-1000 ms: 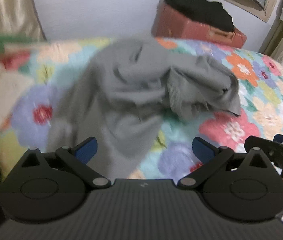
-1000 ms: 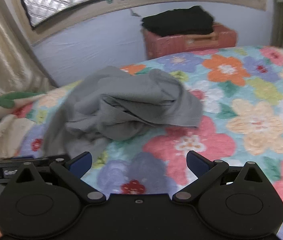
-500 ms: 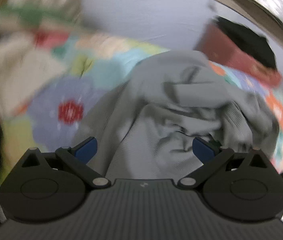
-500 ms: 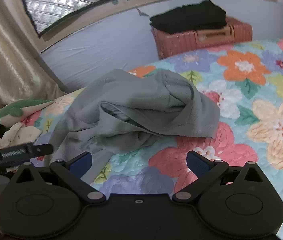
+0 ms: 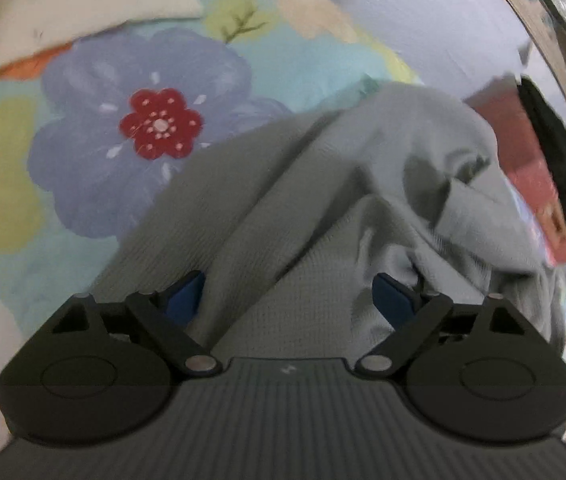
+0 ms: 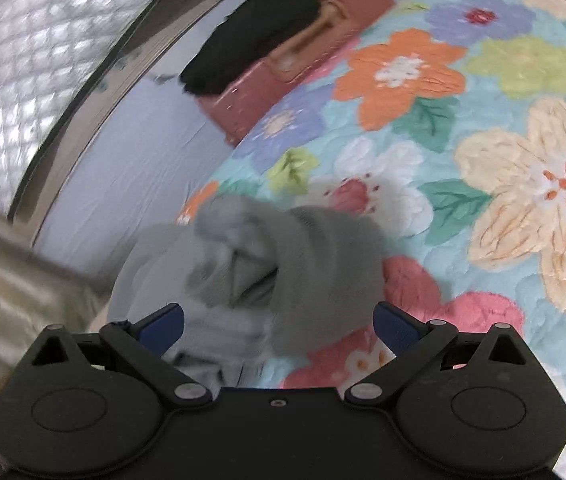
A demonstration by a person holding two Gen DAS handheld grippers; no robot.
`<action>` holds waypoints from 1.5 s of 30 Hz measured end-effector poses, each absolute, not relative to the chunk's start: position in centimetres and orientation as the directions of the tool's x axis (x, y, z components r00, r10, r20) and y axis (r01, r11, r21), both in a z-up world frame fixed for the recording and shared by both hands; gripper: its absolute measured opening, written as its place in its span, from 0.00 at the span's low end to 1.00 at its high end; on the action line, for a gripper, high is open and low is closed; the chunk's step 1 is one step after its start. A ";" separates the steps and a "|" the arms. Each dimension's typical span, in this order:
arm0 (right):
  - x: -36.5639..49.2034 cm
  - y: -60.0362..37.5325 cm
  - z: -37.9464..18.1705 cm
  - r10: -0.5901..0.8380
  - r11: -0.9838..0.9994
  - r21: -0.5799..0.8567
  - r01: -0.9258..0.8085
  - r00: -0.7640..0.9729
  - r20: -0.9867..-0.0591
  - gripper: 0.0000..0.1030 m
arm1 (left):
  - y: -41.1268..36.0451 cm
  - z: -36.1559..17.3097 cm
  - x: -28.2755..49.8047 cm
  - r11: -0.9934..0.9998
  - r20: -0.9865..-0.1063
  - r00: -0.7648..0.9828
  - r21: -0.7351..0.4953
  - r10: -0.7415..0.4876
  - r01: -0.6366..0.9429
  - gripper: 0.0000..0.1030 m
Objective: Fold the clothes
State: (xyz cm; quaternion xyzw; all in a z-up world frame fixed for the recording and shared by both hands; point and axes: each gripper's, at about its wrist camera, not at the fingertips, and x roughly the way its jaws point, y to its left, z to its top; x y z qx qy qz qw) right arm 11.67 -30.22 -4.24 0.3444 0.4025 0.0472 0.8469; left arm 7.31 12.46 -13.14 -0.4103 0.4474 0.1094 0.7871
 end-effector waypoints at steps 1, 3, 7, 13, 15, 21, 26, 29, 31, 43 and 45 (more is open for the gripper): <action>12.1 -30.3 -4.6 0.354 0.756 0.622 0.203 0.672 -0.650 0.99 | 12.8 -13.4 7.2 0.599 -0.770 0.596 -0.594 -0.228 -0.537 0.88; 12.8 -30.5 -5.2 0.346 0.757 0.618 0.211 0.673 -0.654 0.99 | 13.1 -13.7 7.1 0.559 -0.744 0.617 -0.635 -0.256 -0.533 0.88; 14.6 -30.4 -6.3 0.364 0.737 0.650 0.186 0.701 -0.613 0.97 | 12.4 -13.4 7.5 0.558 -0.716 0.637 -0.664 -0.284 -0.498 0.87; 18.3 -27.5 -8.1 0.406 0.764 0.636 0.110 0.684 -0.606 0.76 | 10.4 -12.7 9.1 0.656 -0.731 0.621 -0.620 -0.284 -0.430 0.87; 19.0 -26.2 -8.2 0.410 0.789 0.610 0.067 0.682 -0.605 0.70 | 10.4 -12.4 9.3 0.656 -0.711 0.636 -0.638 -0.299 -0.405 0.84; 19.2 -23.9 -8.7 0.541 0.748 0.662 -0.049 0.623 -0.565 0.57 | 9.5 -14.9 10.3 0.423 -0.510 0.651 -0.854 -0.563 -0.303 0.70; 18.9 -21.9 -10.0 0.704 0.629 0.772 -0.091 0.489 -0.515 0.57 | 9.9 -16.2 10.5 0.332 -0.452 0.669 -0.891 -0.590 -0.310 0.69; 18.2 -20.4 -10.4 0.752 0.579 0.811 -0.079 0.436 -0.495 0.57 | 9.4 -16.0 10.5 0.346 -0.457 0.664 -0.888 -0.593 -0.302 0.69; 17.3 -19.5 -10.3 0.753 0.577 0.814 -0.070 0.431 -0.497 0.57 | 8.5 -15.2 10.5 0.383 -0.463 0.651 -0.882 -0.601 -0.274 0.69; 12.3 -23.5 -6.6 0.735 0.613 0.788 -0.059 0.409 -0.541 0.36 | 2.3 -11.1 11.1 0.401 -0.359 0.542 -0.915 -0.760 -0.043 0.70; 11.4 -25.1 -5.4 0.712 0.644 0.762 -0.073 0.422 -0.561 0.33 | 0.8 -10.4 10.9 0.393 -0.337 0.510 -0.920 -0.791 0.002 0.70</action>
